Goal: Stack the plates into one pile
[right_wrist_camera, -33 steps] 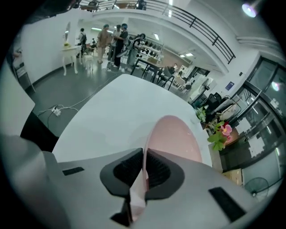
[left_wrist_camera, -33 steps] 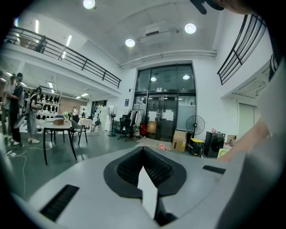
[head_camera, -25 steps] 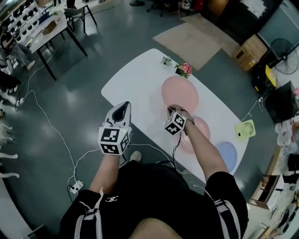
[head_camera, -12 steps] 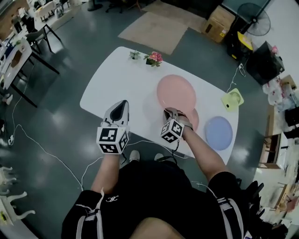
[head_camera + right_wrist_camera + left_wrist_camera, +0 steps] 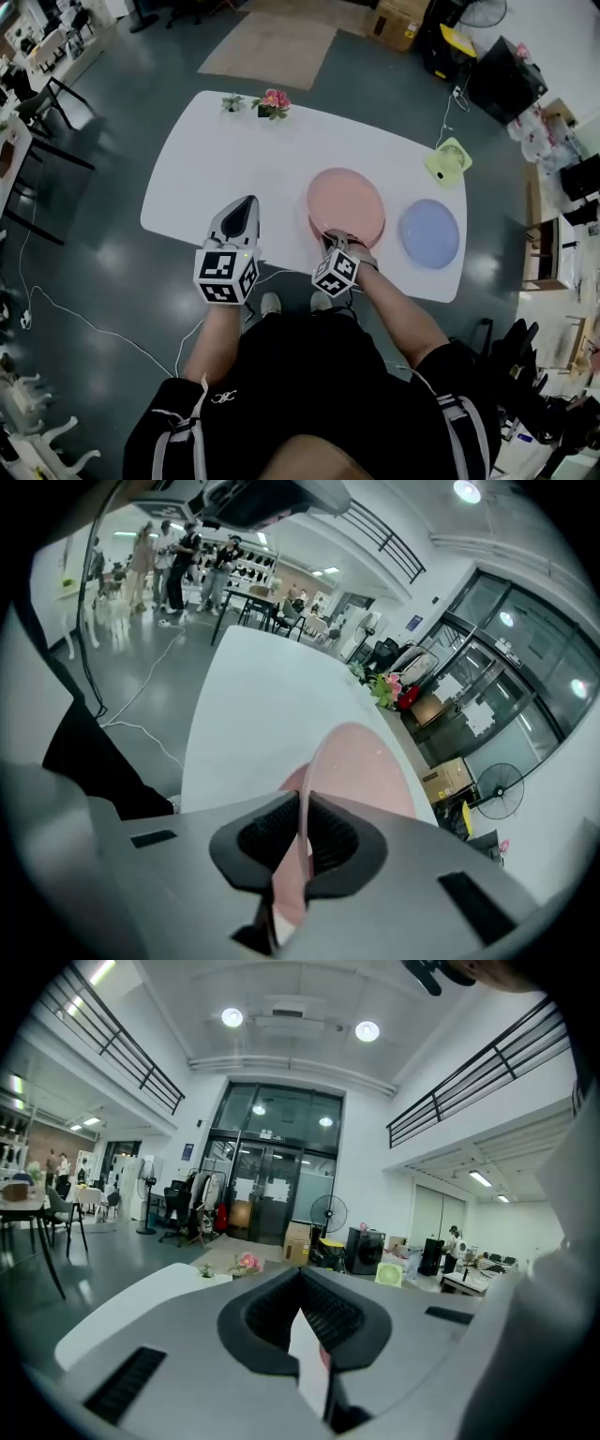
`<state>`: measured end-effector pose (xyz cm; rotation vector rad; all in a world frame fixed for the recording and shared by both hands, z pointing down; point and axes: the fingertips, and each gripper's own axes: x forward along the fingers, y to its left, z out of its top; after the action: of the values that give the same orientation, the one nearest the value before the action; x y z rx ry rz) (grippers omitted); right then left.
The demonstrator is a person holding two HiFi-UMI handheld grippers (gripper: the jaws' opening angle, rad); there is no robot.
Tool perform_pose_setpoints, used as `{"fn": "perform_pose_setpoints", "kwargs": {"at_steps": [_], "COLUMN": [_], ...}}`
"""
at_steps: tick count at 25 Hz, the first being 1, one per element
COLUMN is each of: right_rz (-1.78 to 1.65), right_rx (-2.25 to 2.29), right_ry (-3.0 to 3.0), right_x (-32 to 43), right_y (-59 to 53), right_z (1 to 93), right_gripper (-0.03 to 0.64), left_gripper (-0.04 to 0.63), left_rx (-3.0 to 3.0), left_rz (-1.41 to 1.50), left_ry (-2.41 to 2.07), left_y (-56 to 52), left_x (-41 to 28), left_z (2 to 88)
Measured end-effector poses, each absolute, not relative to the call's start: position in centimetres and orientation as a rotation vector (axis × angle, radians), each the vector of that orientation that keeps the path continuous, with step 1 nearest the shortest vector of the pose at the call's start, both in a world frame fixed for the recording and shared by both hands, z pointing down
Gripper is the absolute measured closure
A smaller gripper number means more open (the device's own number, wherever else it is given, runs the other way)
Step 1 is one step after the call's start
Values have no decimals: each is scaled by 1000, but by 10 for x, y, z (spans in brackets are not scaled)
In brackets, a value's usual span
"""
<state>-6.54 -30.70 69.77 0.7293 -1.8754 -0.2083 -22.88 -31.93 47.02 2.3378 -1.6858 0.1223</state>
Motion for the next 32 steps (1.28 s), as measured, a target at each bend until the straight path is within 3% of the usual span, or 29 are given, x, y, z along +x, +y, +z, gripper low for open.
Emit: {"fn": "perform_pose_setpoints", "kwargs": {"at_steps": [9, 17, 24, 32], "right_rz": [-68, 140, 233, 100], "right_rx": [715, 775, 1227, 1804], "right_ry": [-1857, -1975, -2248, -2421], "right_x": [-55, -57, -36, 25], "right_y": [-296, -286, -334, -365], "right_z": [737, 711, 603, 460], "right_gripper": [575, 526, 548, 569], "left_gripper": [584, 584, 584, 584], "left_rx": [2358, 2363, 2407, 2502], "left_rz": [148, 147, 142, 135], "left_ry": [-1652, -1648, -1618, -1558], "left_y": [-325, -323, -331, -336], "left_x": [-217, -209, -189, -155], "left_z": [478, 472, 462, 443]}}
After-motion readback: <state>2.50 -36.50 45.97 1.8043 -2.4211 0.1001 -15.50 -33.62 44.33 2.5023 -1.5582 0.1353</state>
